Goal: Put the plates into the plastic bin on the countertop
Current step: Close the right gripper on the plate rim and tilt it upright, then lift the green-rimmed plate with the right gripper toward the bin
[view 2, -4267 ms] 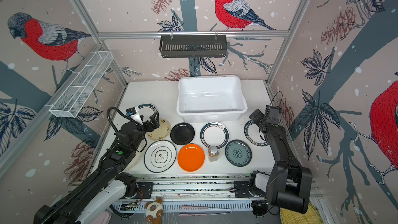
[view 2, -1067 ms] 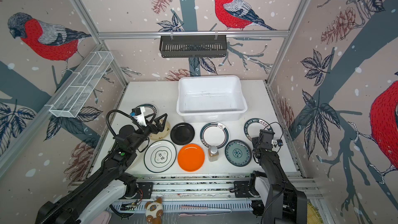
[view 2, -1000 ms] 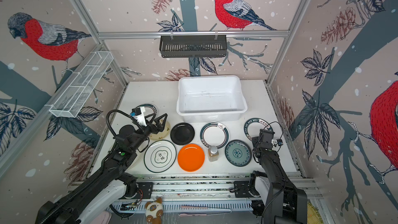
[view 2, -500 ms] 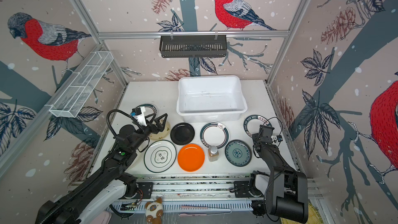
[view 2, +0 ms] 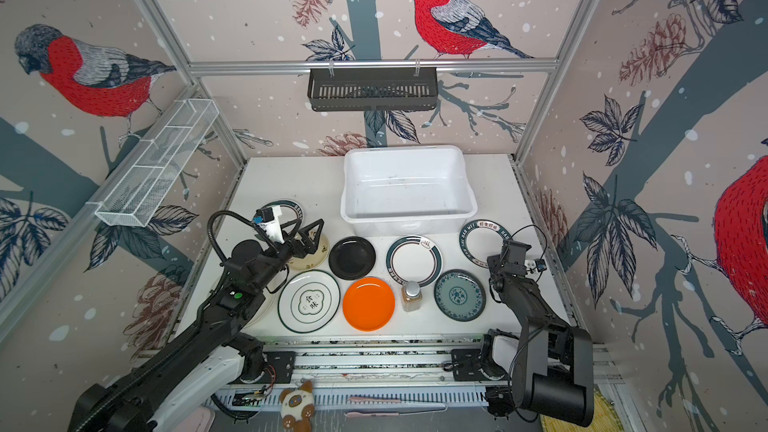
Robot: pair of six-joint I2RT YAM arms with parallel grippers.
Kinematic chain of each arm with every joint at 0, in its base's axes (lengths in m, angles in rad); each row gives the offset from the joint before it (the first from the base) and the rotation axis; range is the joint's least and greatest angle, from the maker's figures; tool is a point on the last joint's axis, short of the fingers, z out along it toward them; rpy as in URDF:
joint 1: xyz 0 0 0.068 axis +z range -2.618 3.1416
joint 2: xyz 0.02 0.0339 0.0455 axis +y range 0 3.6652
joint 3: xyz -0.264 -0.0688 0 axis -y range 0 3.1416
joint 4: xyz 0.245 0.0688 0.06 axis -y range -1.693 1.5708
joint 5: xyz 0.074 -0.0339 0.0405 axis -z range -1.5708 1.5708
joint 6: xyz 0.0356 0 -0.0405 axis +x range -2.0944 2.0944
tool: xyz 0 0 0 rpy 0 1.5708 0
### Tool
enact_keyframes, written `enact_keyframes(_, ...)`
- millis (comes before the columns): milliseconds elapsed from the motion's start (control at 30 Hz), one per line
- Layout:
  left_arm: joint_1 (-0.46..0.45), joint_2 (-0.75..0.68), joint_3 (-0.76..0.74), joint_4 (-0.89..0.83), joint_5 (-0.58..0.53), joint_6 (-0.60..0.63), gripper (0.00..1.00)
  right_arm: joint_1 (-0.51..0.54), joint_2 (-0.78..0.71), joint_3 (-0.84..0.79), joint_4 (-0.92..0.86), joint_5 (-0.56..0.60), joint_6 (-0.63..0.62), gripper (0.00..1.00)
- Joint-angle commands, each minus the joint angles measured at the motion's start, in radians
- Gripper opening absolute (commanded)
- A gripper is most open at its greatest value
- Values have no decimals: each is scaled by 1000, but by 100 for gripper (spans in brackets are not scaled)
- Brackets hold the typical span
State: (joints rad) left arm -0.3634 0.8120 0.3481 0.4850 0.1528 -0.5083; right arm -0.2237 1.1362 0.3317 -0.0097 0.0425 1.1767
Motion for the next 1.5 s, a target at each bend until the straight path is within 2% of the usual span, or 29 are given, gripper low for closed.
enact_keyframes(0,-2,-2,6,34,-6,-9,99,-3,-13,13,-93,24,-18,5)
enact_keyframes(300,-2,-2,5,36,-6,-10,99,-15,-79,52,-180,90,-59,2)
enact_keyframes(500,-2,0,5,39,-4,-12,99,-19,-115,82,-236,138,-133,0)
enact_keyframes(1033,-4,8,5,50,7,-25,99,-20,-233,178,-326,179,-262,0)
enact_keyframes(1267,-3,42,-2,71,10,-39,99,-16,-282,222,-355,247,-325,0)
enact_keyframes(1467,-3,63,5,81,30,-48,99,-16,-287,239,-339,219,-353,0)
